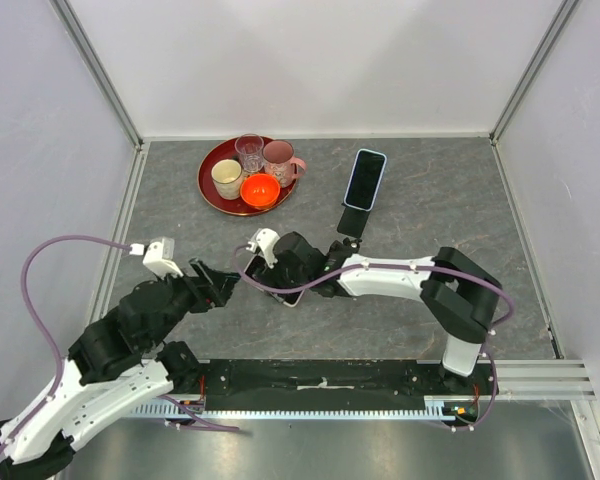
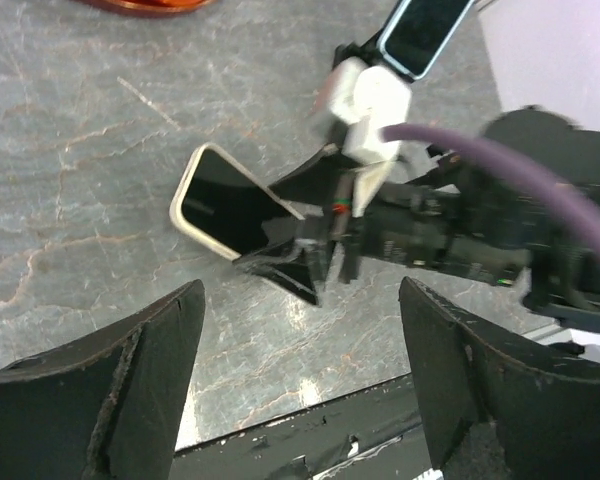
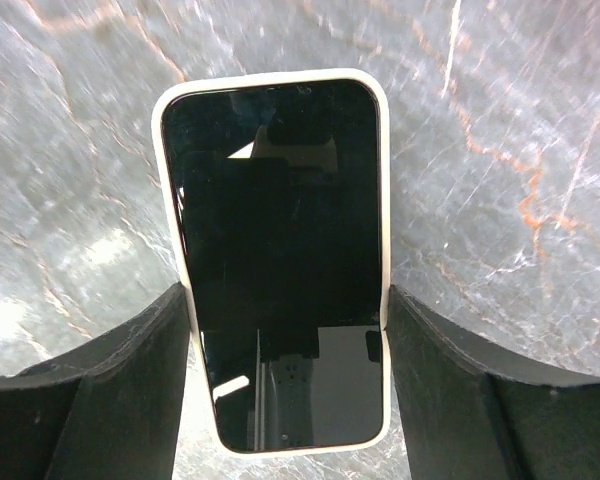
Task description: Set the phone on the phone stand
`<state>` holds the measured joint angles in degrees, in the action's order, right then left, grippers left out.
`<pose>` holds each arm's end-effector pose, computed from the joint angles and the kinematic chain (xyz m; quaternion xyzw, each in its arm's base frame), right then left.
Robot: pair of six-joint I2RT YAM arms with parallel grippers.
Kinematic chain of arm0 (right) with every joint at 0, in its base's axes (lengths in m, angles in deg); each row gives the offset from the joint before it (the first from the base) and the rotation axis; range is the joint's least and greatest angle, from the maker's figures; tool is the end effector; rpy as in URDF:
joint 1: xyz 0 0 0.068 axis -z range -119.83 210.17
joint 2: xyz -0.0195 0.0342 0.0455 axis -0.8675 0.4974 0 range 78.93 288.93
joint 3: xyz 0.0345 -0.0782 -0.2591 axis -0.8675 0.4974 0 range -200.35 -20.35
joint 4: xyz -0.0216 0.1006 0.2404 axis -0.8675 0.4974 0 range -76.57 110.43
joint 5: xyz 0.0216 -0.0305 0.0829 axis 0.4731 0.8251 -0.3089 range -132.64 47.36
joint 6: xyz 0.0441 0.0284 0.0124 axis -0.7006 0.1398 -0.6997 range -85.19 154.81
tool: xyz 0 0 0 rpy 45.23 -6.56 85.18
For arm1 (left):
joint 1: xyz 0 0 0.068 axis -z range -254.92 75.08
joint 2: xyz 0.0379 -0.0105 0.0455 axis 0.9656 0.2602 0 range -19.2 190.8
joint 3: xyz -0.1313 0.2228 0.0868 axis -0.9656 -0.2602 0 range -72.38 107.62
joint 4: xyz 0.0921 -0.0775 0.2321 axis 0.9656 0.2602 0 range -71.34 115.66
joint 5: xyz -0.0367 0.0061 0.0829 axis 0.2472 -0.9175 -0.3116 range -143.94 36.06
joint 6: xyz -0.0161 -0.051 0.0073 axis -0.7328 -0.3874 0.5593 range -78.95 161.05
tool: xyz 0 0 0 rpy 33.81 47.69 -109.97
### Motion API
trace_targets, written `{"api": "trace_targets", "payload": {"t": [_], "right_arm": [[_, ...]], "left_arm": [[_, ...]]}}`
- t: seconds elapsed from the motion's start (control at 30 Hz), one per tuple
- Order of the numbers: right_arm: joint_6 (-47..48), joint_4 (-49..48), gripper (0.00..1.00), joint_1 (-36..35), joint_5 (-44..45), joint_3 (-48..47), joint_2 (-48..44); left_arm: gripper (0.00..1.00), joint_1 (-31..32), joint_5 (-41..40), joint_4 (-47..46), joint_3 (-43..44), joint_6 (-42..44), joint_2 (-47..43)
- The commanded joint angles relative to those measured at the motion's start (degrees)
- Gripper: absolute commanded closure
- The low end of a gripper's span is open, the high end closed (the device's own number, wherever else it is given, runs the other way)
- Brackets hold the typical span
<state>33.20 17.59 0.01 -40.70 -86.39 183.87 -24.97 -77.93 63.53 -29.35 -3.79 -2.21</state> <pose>0.1984 0.3433 0.1867 -0.4426 0.8033 0.1911 0.3497 0.0511 -0.0383 0.3177 -0.0854 0.8001 -0.3046 0.5097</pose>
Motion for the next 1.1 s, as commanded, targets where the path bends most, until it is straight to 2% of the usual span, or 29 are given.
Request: {"api": "trace_targets", "payload": {"t": [0.0, 0.1, 0.27, 0.5, 0.8, 1.0, 1.07], "right_arm": [[-2.35, -14.09, 1.0, -0.04, -0.79, 1.88, -6.77], [-2.96, -14.27, 1.0, -0.13, -2.8, 2.67, -8.61], [-5.07, -15.5, 1.0, -0.04, -6.94, 5.57, -13.88], [-5.95, -14.62, 1.0, -0.13, -10.1, 8.73, -21.61], [-6.66, -14.19, 1.0, -0.22, -15.28, 11.2, -28.3], [-4.2, -10.5, 1.0, -0.92, -18.9, 10.14, -30.32], [-3.84, -9.62, 1.0, -1.1, -18.37, 10.14, -31.29]], "left_arm": [[0.11, 0.06, -3.78, 1.98, 0.22, -10.6, 4.53], [0.05, 0.06, -1.95, -1.17, -0.75, -12.29, 6.82], [0.04, -0.03, 1.83, -6.62, -0.75, -12.2, 13.14], [0.04, -0.21, 3.77, -12.51, -2.16, -13.52, 16.49], [0.11, -0.82, 3.6, -15.06, -2.42, -13.87, 14.22], [0.23, -0.82, 5.7, -18.05, -3.12, -13.61, 13.59], [0.31, -0.82, 6.06, -18.32, -3.04, -13.17, 14.29]]}}
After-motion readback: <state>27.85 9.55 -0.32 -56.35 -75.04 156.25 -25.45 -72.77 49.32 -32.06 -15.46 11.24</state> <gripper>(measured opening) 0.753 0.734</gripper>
